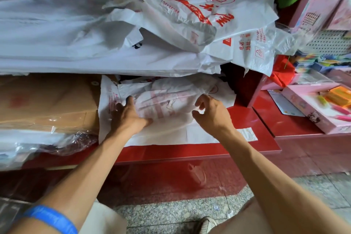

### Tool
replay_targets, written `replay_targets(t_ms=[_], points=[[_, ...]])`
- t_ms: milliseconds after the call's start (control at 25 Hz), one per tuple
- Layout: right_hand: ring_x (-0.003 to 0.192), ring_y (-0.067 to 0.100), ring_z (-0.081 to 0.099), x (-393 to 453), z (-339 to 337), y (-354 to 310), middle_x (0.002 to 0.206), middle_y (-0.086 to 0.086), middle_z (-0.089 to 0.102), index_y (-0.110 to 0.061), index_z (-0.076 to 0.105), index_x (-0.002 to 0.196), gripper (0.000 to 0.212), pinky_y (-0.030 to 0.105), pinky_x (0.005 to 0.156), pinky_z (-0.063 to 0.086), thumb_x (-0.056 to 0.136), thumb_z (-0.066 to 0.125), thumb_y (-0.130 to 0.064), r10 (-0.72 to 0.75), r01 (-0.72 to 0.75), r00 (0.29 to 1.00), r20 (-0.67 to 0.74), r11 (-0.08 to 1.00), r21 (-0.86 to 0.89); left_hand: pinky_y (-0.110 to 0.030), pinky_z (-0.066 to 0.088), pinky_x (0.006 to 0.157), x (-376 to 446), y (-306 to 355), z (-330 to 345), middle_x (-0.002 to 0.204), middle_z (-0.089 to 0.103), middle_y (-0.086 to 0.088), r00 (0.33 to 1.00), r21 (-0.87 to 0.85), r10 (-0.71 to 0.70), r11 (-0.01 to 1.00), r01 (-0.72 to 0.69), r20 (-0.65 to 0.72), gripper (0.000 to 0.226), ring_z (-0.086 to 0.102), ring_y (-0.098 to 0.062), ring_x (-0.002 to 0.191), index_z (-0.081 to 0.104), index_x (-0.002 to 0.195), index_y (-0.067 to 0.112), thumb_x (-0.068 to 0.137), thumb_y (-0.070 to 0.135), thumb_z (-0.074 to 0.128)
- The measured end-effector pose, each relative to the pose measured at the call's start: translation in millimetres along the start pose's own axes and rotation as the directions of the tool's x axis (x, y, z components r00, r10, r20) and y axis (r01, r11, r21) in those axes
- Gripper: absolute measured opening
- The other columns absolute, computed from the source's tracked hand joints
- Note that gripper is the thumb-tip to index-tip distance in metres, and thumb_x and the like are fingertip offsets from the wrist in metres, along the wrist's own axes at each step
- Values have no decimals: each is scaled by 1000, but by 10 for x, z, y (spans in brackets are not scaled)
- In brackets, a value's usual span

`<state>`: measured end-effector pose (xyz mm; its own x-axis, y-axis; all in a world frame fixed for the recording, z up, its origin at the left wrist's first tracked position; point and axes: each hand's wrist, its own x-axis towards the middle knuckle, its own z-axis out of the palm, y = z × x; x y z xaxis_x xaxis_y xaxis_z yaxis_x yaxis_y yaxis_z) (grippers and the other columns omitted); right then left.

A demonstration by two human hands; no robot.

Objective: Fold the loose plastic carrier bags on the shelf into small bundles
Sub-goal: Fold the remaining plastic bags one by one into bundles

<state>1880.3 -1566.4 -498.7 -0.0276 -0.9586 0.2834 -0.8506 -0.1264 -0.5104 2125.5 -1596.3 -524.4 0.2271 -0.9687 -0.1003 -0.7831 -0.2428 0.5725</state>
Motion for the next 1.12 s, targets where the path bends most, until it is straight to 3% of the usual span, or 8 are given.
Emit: replay_targets(t_ms=[280,400,480,640,760,880,1040,1120], points=[[81,13,56,-94,79,-104,104,-3,62,-19,64,115,29,26,72,44,88,67,-29,-95,78,933,347,995,62,-29,48,76,-71,115,-91,96,60,-3,903,-400,124,866,-301,-412,50,57,-19,89,64,109,17,73,-15,53],[83,16,63,-49,24,-180,106,3,69,-12,66,111,27,25,70,46,93,62,-32,48,-151,950,308,936,319,-19,46,80,-395,346,-180,89,63,-2,581,-53,657,639,-767,-481,42,57,-11,84,70,91,9,71,-14,41],[83,19,66,26,-118,-276,106,8,71,-11,65,111,36,31,69,50,95,56,-42,163,-379,916,367,656,653,-26,51,76,-651,437,-169,85,66,-1,294,146,921,338,-930,-257,38,59,-17,80,71,82,10,75,-10,39],[97,19,68,102,-297,-248,111,-2,70,-22,64,119,66,40,86,50,74,66,-70,99,-555,812,574,435,709,-33,54,92,-993,479,5,76,61,2,11,269,964,-63,-961,266,23,53,-17,90,68,74,13,84,1,51],[65,8,63,29,-309,-253,81,-4,69,-14,72,97,12,27,68,48,87,68,-21,190,-470,848,495,701,536,-44,53,94,-1122,409,107,92,62,-3,84,202,860,-23,-979,504,18,56,-26,106,72,96,15,89,12,55],[59,21,56,-84,-384,-150,68,8,62,-7,67,75,24,31,59,41,90,51,1,214,-433,889,404,682,590,-38,50,88,-1174,334,-20,83,68,2,225,-38,902,257,-966,370,27,59,-12,87,75,95,21,78,7,59],[65,19,69,-165,-518,-110,75,5,70,-10,66,84,25,31,61,54,99,49,-20,185,-501,859,478,499,707,-22,49,70,-1103,351,-145,67,67,11,670,-455,742,587,-670,-30,11,63,-5,68,68,70,16,76,8,62],[84,29,71,-144,-528,-94,92,10,71,-10,68,98,43,38,70,56,95,50,-49,180,-577,801,571,487,655,-22,43,61,-1054,365,-115,62,59,7,759,-541,650,627,-560,-32,6,55,-6,62,58,68,14,73,13,59]])
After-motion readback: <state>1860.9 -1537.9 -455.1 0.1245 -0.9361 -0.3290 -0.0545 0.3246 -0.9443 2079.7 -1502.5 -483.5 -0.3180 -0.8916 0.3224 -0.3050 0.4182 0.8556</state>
